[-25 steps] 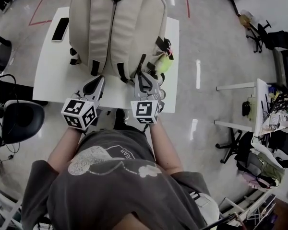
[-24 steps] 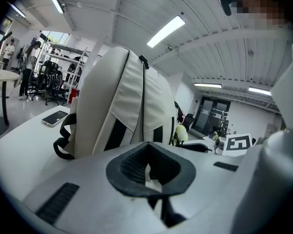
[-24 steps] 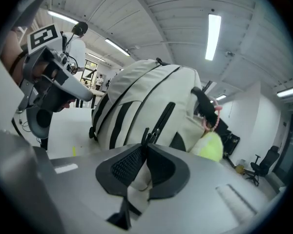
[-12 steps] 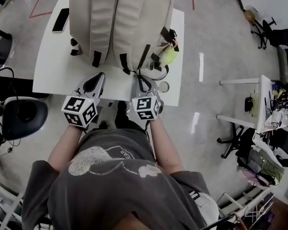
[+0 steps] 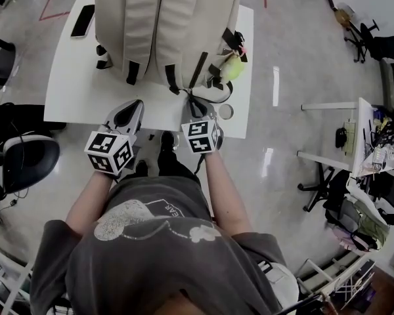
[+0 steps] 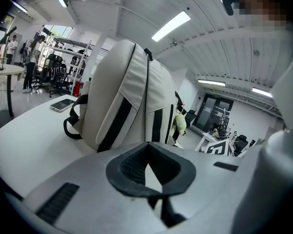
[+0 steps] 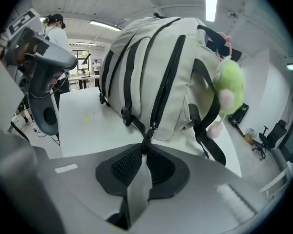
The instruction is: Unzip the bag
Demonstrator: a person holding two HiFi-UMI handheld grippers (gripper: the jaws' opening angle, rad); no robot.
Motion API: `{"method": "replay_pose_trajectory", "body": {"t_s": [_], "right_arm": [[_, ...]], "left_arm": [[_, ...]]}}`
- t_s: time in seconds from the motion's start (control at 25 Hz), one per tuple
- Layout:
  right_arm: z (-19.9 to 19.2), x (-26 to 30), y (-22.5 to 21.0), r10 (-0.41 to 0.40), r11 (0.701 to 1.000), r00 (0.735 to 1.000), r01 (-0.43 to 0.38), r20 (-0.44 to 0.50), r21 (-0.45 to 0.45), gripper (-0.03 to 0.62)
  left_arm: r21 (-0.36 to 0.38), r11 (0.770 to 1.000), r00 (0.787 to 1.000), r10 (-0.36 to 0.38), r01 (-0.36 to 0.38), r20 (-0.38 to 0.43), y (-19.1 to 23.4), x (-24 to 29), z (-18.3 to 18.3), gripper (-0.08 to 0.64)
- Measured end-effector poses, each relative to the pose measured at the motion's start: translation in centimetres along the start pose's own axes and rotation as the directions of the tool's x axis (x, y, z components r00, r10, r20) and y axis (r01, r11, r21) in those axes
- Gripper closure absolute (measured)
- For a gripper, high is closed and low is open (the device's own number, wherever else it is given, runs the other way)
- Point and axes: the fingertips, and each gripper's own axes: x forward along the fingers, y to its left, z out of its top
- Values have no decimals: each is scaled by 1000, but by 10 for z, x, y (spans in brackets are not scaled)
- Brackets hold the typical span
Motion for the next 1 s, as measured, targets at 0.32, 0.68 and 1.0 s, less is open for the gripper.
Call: {"method": "replay_pose_trajectory", "body": {"t_s": [0.32,0.68,1.0], "right_arm": [[-5,-1,2,-6,996,1000,6,3,90,560],[1,-27,-5,-47,977,993,23,110,211,520],[4,-82,3,-154,953,975,104,159,285,502]], "left_arm": [[13,1000,1000,-15,14,3,-5,-8,-1,554],[25,1000,999,-17,16,30,-5,-30,4,554],[28,999,997,-33,31,68,-4,-64,4,554]]}}
